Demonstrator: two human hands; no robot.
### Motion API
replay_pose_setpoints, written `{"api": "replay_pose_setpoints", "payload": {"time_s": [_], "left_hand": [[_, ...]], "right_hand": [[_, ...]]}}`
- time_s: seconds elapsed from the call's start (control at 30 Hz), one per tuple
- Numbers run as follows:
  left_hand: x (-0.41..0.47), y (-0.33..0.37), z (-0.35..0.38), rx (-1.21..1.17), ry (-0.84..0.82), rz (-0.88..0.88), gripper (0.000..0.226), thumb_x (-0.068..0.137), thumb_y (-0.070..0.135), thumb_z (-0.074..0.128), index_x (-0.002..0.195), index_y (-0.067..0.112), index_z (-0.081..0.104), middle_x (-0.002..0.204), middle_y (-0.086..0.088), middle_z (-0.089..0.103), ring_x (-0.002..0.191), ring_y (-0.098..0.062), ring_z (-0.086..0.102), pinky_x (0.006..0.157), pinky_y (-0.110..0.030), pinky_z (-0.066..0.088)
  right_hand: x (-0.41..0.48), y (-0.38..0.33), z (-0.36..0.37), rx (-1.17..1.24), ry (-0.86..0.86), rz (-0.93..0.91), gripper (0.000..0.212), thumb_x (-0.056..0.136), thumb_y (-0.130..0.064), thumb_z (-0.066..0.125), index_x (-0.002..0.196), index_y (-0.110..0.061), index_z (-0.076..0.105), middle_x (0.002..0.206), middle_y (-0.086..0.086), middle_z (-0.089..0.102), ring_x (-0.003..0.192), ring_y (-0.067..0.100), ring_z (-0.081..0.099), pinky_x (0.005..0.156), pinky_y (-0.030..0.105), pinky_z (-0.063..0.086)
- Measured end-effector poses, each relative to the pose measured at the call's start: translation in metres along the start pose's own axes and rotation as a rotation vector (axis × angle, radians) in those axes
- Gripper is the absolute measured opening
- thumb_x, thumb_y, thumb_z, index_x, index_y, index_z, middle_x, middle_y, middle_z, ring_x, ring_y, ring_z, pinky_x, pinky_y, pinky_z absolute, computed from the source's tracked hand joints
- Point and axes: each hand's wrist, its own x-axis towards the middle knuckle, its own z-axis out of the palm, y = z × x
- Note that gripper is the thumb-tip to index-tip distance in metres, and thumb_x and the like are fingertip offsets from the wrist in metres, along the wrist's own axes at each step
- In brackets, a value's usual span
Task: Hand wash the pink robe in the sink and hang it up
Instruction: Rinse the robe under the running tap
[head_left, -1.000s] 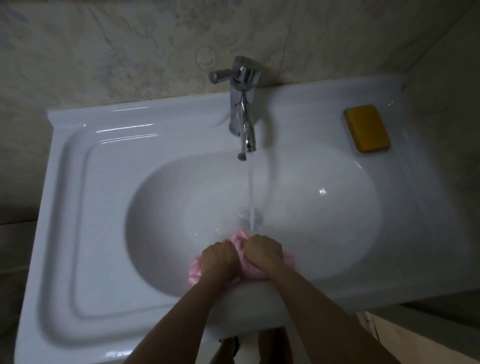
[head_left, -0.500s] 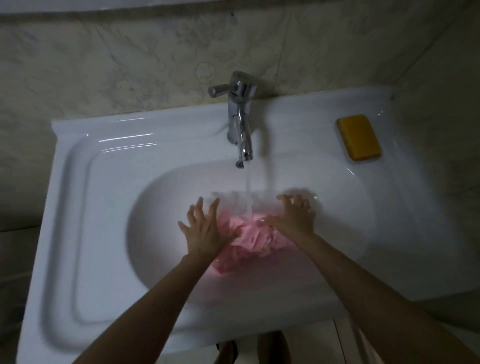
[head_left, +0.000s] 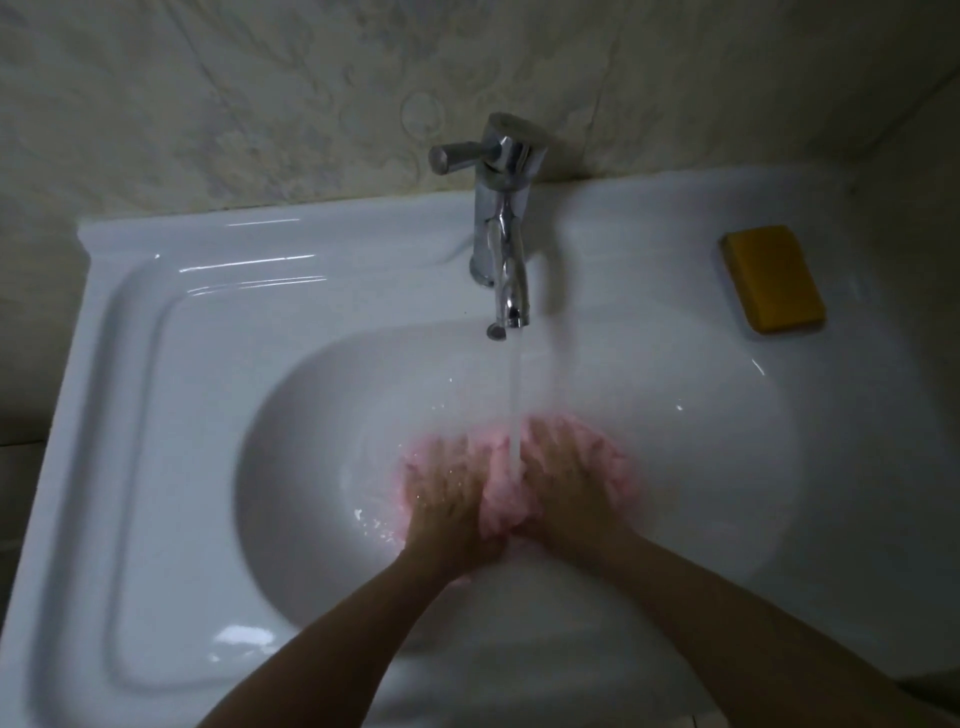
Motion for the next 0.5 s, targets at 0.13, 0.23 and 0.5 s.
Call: {"api": "replay_pose_setpoints", "payload": {"time_s": [0.13, 0.23, 0.5], "left_hand": [[0.007, -0.006, 0.013, 0.004, 0.004, 0.052, 0.087, 0.084, 0.073, 0.022, 0.151, 0.018, 0.009, 0.149, -0.010, 0.028, 0.138, -0.032, 0.020, 0.107, -0.061, 0.007], [0.011, -0.004, 0.021, 0.092, -0.068, 0.020, 0.083, 0.089, 0.070, 0.011, 0.147, 0.014, 0.024, 0.153, -0.011, 0.027, 0.138, -0.039, 0.021, 0.108, -0.066, 0.005], [0.020, -0.001, 0.019, 0.161, 0.073, 0.002, 0.079, 0.074, 0.058, 0.052, 0.134, 0.009, 0.038, 0.124, -0.018, 0.058, 0.116, -0.039, 0.051, 0.106, -0.058, 0.016]], "right_hand": [[0.004, 0.003, -0.005, 0.070, 0.076, -0.046, 0.087, 0.082, -0.053, 0.034, 0.149, -0.028, -0.017, 0.157, 0.015, 0.012, 0.143, 0.039, 0.009, 0.107, 0.058, 0.013], [0.010, 0.005, -0.006, -0.055, 0.075, -0.068, 0.089, 0.083, -0.044, 0.038, 0.150, -0.016, -0.014, 0.156, 0.019, 0.016, 0.142, 0.044, 0.014, 0.113, 0.059, -0.001], [0.016, 0.000, -0.006, -0.097, 0.076, -0.014, 0.052, 0.100, -0.031, 0.014, 0.131, -0.016, 0.053, 0.137, 0.014, 0.048, 0.131, 0.038, 0.035, 0.112, 0.060, 0.015]]}}
